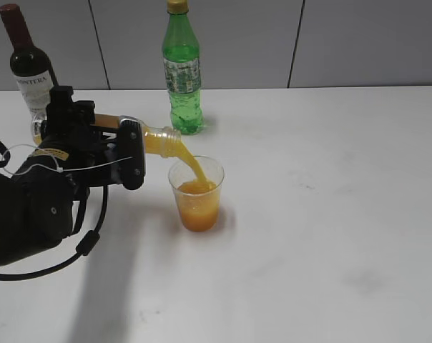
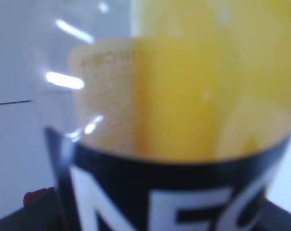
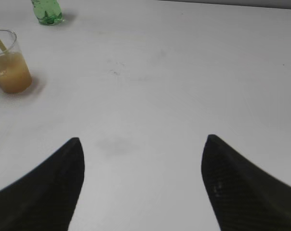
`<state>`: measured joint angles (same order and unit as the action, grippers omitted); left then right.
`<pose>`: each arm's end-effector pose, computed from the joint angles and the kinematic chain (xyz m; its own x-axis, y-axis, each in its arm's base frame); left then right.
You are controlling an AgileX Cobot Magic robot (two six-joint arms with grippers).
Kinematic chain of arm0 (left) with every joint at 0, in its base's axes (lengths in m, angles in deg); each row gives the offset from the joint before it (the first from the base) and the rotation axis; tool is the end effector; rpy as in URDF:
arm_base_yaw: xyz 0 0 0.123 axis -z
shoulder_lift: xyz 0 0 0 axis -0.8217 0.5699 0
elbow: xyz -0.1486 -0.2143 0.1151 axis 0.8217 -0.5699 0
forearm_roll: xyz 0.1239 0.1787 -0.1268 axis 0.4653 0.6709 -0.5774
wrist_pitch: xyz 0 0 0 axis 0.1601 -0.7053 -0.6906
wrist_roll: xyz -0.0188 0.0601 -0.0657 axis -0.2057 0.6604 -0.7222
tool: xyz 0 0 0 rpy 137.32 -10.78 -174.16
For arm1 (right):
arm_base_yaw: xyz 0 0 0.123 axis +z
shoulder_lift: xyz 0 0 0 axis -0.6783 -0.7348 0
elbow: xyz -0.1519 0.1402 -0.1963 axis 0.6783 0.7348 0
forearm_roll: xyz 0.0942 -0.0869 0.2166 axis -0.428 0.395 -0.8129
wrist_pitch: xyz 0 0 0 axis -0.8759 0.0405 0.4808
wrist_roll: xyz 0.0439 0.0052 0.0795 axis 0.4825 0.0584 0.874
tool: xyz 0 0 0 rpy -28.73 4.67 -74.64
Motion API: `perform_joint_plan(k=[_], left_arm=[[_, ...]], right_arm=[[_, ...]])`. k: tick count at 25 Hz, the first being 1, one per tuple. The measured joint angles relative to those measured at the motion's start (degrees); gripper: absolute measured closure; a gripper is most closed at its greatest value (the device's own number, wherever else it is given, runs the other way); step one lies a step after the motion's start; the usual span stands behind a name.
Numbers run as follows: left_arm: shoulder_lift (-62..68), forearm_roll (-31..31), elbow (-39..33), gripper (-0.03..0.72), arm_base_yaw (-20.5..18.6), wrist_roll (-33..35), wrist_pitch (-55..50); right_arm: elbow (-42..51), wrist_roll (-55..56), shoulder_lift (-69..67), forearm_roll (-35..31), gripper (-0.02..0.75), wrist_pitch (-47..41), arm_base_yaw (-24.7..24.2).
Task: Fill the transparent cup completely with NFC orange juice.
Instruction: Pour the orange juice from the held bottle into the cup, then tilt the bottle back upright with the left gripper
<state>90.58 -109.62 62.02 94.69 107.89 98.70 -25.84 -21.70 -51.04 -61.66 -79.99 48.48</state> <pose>0.2798 -0.1511 0.1457 -0.0345 0.9867 0.1587 0.2442 -0.1457 0.9587 0.0075 0.0085 0.2647 -0.4047 -0.0423 -0.9135 -0.1772 0.9836 0.0329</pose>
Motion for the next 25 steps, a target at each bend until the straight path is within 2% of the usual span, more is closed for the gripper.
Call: perform_joint_plan(k=[25], left_arm=[[0.0,0.2,0.0,0.224,0.0,1.1,1.2]], right_arm=[[0.0,0.0,0.0,0.0,0.151,0.0,0.0]])
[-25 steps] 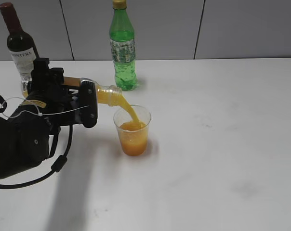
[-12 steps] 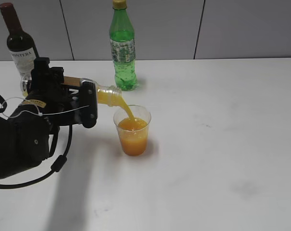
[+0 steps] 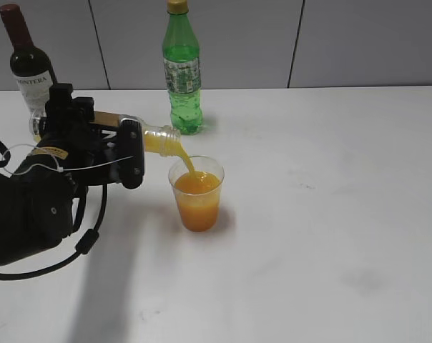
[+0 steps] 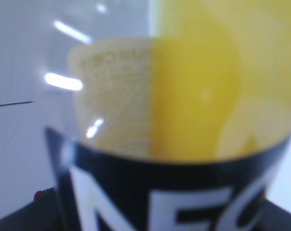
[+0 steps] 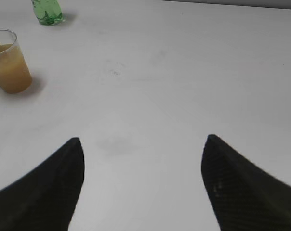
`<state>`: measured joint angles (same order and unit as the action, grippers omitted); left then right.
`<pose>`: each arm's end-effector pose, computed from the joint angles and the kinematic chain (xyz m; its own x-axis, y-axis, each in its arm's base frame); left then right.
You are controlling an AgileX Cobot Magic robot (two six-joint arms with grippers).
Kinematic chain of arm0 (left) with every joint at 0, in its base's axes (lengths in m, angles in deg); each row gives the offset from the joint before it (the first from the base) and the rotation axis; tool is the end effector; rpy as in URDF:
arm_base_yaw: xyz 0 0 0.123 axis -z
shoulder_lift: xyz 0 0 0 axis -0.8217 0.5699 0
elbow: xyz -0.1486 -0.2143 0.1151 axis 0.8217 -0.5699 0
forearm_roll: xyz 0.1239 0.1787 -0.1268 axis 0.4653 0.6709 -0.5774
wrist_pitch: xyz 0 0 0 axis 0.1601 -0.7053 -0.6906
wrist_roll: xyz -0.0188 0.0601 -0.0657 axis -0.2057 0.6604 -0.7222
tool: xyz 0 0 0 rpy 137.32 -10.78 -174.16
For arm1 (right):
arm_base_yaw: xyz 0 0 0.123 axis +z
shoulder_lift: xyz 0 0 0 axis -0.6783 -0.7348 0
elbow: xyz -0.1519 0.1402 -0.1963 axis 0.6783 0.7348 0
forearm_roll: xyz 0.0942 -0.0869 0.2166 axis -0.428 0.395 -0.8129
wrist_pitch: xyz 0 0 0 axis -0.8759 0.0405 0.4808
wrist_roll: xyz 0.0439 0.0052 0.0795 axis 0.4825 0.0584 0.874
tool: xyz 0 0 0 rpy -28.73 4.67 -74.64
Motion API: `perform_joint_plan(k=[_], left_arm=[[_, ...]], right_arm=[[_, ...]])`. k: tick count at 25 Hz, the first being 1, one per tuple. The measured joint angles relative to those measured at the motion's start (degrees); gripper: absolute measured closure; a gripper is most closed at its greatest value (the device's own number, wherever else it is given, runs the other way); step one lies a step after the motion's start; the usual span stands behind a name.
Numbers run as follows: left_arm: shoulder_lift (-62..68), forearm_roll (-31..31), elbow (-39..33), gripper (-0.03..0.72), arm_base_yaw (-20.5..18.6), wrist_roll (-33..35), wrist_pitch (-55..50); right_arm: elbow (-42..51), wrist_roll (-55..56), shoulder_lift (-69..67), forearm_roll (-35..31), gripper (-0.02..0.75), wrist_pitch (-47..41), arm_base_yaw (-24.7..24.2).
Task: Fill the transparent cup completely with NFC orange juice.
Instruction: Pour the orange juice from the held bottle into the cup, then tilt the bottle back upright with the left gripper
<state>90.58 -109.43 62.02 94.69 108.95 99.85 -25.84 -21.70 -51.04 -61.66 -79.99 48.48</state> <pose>0.2802 -0.1506 0.1475 -0.0373 0.9830 0.1799 0.2267 -0.1670 0.9595 0.0075 0.0085 0.2647 -0.4047 -0.0423 -0.9135 -0.1772 0.9836 0.0329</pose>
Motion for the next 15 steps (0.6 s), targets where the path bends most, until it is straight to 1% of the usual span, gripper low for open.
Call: perform_joint_plan(k=[3,6,8,15], left_arm=[[0.0,0.0,0.0,0.224,0.0,-1.0,0.1],[0.0,0.3,0.0,0.224,0.0,-5.2,0.2],[0.0,1.3,0.0,0.224,0.0,-8.8,0.6],[0.0,4.0,0.0,0.224,0.5,-25.9,1.0]], right_arm=[[0.0,0.0,0.0,0.0,0.151,0.0,0.0],[0.0,0.0,0.0,0.0,0.151,0.0,0.0],[0.0,0.0,0.0,0.0,0.151,0.0,0.0],[0.0,0.0,0.0,0.0,0.151,0.0,0.0]])
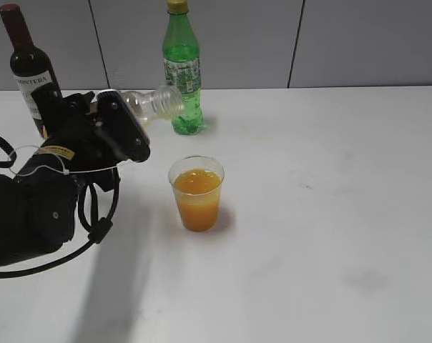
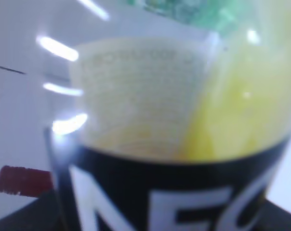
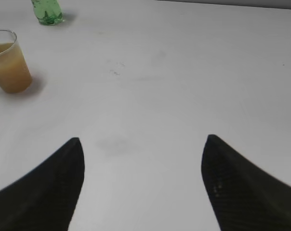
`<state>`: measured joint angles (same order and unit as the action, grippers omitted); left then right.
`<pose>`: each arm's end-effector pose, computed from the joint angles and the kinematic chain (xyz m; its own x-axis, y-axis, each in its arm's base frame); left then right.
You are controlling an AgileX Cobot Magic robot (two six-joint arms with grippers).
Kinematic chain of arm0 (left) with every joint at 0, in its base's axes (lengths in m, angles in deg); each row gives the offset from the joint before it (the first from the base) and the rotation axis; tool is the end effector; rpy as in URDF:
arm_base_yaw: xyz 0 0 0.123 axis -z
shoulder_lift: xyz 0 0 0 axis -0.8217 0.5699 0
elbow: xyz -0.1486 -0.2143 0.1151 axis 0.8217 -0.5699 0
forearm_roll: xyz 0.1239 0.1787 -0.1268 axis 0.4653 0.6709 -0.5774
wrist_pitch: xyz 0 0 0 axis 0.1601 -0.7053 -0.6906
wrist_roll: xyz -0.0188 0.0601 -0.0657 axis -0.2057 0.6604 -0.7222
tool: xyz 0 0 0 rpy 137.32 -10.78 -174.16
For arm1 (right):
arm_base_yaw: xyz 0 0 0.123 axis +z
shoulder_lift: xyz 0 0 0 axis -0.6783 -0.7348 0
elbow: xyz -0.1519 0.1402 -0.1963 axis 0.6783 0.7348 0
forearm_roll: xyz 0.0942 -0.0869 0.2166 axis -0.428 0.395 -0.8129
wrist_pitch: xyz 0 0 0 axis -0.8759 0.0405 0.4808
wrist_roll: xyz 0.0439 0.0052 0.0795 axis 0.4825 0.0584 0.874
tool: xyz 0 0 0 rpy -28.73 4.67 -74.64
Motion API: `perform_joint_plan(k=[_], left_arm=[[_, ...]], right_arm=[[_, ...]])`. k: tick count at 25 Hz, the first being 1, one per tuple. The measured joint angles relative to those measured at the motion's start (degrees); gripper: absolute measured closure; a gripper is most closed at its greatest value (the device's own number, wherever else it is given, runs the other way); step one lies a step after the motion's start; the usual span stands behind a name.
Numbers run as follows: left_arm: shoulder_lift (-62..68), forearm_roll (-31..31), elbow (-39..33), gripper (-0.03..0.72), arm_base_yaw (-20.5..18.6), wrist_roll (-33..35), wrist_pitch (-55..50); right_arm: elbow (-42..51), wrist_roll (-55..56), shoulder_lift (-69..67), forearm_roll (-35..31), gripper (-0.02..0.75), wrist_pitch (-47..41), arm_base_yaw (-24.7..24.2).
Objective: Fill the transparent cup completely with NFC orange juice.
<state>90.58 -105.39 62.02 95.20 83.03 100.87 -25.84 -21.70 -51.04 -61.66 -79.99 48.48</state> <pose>0.2797 -0.1577 0.1508 -0.0599 0.9699 -0.2361 0.1703 0.2430 0.9550 0.0075 0.0085 0.2647 -0.4047 -0.0423 -0.9135 -0.1772 0.9836 0.0329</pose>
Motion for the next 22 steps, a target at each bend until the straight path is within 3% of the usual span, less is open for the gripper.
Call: perform_joint_plan(k=[7,15,18,22], left_arm=[[0.0,0.1,0.0,0.224,0.5,-26.1,0.1],[-1.2,1.3,-0.3,0.224,-1.6,-50.0,0.8],[-1.8,7.2,-1.6,0.224,-4.4,-59.8,1.0],[-1.8,21.2,-4.6,0.224,-10.4,-74.6,0.7]], right_arm=[[0.0,0.0,0.0,0.0,0.151,0.0,0.0],[0.0,0.0,0.0,0.0,0.151,-0.1,0.0],[0.0,0.0,0.0,0.0,0.151,-0.1,0.0],[0.0,0.0,0.0,0.0,0.151,-0.1,0.0]])
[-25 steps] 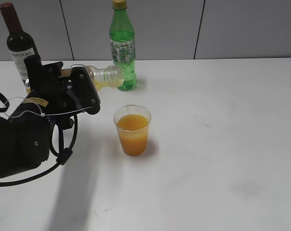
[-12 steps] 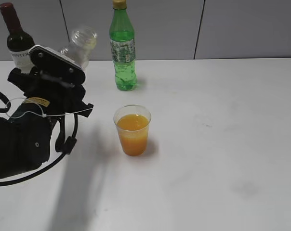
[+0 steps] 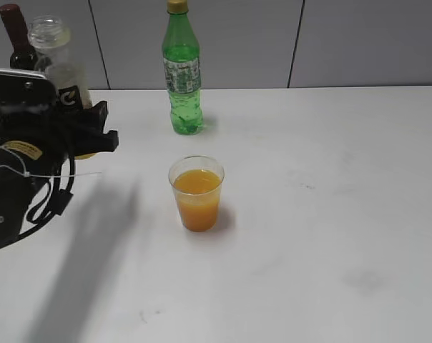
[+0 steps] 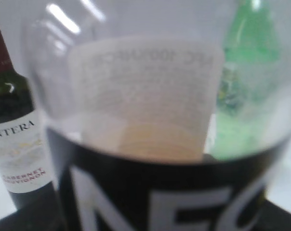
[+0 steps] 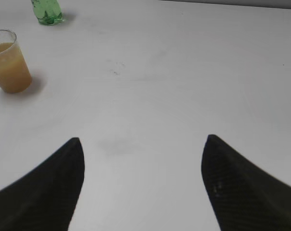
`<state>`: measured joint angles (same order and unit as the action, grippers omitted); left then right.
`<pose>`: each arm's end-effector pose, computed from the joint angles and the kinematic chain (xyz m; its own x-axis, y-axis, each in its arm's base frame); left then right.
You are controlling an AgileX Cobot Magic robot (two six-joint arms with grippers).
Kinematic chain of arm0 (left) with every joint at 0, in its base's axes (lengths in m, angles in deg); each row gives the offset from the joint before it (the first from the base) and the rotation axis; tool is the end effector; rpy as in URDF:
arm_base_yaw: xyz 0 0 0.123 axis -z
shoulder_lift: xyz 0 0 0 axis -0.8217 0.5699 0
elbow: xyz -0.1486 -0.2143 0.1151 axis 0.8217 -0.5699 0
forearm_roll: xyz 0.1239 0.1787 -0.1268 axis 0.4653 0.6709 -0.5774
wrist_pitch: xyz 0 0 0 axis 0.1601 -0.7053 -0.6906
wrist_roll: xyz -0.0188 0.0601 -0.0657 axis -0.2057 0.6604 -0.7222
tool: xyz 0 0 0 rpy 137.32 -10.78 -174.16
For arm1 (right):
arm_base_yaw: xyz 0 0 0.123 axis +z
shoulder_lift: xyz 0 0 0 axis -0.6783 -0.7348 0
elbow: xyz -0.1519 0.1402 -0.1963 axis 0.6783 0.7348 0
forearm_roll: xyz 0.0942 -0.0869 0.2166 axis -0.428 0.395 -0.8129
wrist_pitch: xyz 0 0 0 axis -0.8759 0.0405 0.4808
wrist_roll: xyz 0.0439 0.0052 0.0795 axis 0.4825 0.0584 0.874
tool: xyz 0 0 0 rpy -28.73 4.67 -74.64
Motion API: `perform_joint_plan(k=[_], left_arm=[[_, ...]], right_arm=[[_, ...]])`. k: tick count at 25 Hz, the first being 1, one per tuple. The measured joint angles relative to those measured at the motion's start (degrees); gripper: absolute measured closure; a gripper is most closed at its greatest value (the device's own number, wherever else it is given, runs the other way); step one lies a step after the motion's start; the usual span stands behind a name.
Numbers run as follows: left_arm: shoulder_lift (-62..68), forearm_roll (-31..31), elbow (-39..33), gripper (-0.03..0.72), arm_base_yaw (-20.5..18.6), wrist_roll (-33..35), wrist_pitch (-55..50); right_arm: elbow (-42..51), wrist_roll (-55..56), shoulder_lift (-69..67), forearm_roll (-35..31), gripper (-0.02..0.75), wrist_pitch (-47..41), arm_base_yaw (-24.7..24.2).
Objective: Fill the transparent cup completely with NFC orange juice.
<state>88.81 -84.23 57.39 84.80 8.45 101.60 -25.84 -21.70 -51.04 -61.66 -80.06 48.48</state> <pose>0.2890 -0.1228 0.1528 -0.1047 0.1971 -0.9748 0.1311 0.9743 0.1830 0.0075 0.0085 0.2646 -0.4058 -0.0426 -0.9130 -0.1773 0.9836 0.0330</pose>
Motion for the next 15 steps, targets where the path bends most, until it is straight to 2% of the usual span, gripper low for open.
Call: perform_joint_plan(k=[8,10,12,15], left_arm=[[0.4,33.8,-0.6,0.224,-16.3,-21.7,-0.8],[1.6,42.2,0.7,0.224,-20.5,-25.1,-0.6],[3.4,47.1,2.7,0.224,-22.8,-26.4,-0.7],[6.1,50.6,6.4,0.224,-23.7,-27.2,-0.7]], right_arm=[[0.0,0.0,0.0,0.0,0.151,0.0,0.0],[0.0,0.0,0.0,0.0,0.151,0.0,0.0],[0.0,0.0,0.0,0.0,0.151,0.0,0.0],[0.0,0.0,0.0,0.0,0.151,0.0,0.0]])
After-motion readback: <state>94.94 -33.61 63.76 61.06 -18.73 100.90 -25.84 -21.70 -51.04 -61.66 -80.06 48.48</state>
